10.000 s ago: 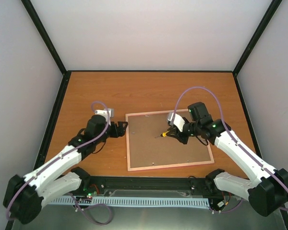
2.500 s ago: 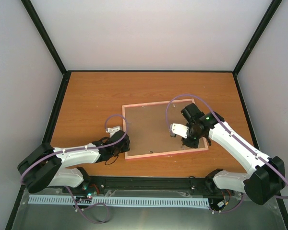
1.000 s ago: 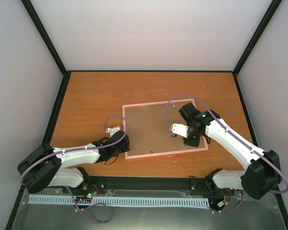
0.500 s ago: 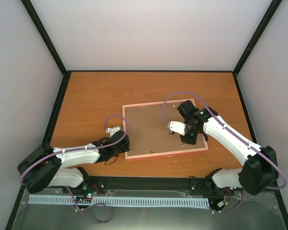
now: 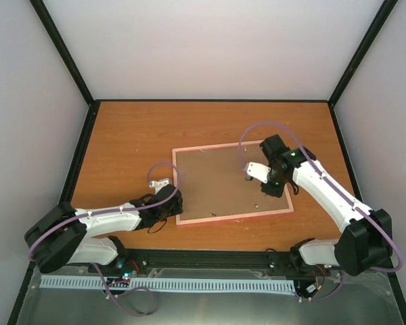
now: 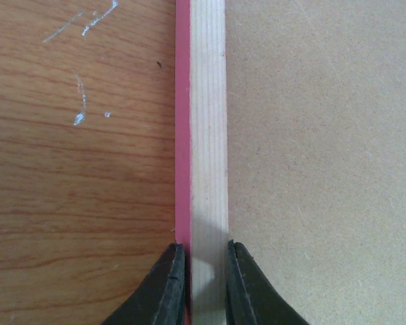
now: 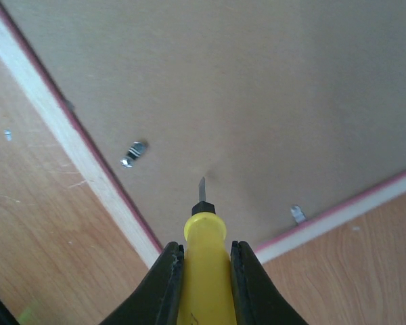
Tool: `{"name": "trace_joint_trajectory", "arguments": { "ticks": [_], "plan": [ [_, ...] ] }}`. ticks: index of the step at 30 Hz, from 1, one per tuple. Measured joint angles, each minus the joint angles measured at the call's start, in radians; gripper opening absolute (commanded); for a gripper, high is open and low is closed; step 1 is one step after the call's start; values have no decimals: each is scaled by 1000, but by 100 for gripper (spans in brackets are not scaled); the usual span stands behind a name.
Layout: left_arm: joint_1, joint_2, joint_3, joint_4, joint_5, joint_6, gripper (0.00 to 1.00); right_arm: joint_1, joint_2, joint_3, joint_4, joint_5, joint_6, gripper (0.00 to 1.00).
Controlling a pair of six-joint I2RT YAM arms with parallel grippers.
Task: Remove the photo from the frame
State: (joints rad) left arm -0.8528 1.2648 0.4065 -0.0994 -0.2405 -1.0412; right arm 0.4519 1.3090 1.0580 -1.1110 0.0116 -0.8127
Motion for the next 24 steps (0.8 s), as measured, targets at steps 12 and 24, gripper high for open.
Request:
{"name": "trace_joint_trajectory", "arguments": {
  "ticks": [12,24],
  "plan": [
    [0,0,0,0,0,0,1,-215,-1,47,11,-30,-84,3],
    [0,0,0,0,0,0,1,-302,6,47,44,-34,-124,3]
  ]
}}
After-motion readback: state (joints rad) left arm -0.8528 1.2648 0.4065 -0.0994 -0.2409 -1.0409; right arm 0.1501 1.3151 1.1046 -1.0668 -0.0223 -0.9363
